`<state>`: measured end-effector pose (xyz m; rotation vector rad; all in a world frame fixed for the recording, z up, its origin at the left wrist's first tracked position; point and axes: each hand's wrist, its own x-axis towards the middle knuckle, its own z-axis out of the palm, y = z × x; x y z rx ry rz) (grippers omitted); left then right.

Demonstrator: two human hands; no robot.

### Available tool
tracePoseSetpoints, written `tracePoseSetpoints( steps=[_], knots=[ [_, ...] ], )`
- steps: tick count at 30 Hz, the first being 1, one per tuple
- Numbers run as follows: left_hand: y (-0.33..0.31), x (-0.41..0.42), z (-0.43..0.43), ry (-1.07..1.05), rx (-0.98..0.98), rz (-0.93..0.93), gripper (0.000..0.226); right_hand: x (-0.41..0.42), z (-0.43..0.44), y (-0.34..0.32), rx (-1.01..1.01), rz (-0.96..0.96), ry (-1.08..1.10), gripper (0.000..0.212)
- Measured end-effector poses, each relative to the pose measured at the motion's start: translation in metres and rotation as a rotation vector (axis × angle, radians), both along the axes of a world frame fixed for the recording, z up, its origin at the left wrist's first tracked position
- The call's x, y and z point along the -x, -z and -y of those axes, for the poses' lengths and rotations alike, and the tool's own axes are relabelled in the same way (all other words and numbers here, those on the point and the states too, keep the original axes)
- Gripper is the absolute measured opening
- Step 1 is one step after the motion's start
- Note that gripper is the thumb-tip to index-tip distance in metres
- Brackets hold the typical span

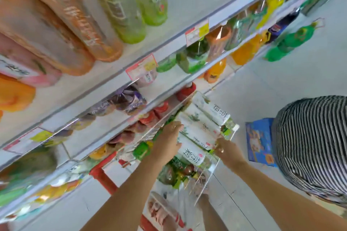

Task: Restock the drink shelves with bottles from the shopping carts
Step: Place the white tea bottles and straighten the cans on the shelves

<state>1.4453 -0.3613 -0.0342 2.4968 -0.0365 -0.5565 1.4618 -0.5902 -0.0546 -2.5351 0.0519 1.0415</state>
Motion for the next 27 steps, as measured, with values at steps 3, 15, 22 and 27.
tracePoseSetpoints(
  steps=[3,15,22,27],
  knots=[
    [0.003,-0.020,0.010,0.098,-0.047,0.048,0.066,-0.001,0.009,-0.008,-0.106,0.046,0.046,0.030],
    [-0.014,-0.080,0.019,0.071,0.101,-0.106,0.073,-0.048,-0.002,-0.057,-0.538,0.171,0.384,0.028],
    [-0.036,-0.061,0.001,-0.368,0.326,-0.015,0.067,0.005,0.010,0.000,-0.089,-0.094,-0.235,0.059],
    [-0.040,-0.042,-0.017,-0.493,0.331,0.010,0.066,0.036,0.001,0.029,0.059,-0.162,-0.299,0.051]
  ],
)
